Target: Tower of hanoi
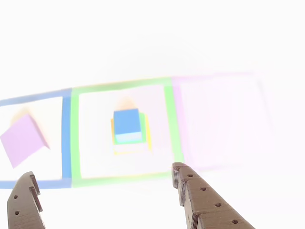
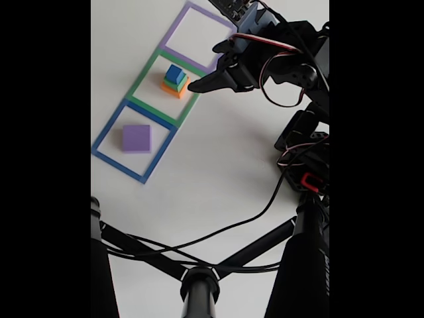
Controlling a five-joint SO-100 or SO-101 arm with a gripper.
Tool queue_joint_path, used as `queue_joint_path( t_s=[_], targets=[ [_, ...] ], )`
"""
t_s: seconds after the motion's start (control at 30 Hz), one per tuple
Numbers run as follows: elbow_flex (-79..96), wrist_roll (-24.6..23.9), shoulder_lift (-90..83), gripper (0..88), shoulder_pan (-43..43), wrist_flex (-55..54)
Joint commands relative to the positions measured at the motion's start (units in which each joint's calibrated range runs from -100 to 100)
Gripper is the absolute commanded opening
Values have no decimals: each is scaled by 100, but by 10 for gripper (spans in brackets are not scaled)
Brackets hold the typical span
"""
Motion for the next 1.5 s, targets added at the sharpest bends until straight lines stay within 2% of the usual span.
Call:
queue_joint_path(
  t_s=[0.0, 0.33, 0.47, 0.73, 1.27, 1.47],
  targets=[
    [815, 0, -377, 347, 141, -972],
    [3097, 0, -523, 356, 295, -3822],
    [3906, 0, -127, 356, 237, -5361],
    [4597, 0, 1205, 355, 161, -7677],
    [4351, 0, 4136, 317, -50, -10721],
    [3942, 0, 5057, 293, -50, -11329]
  ],
)
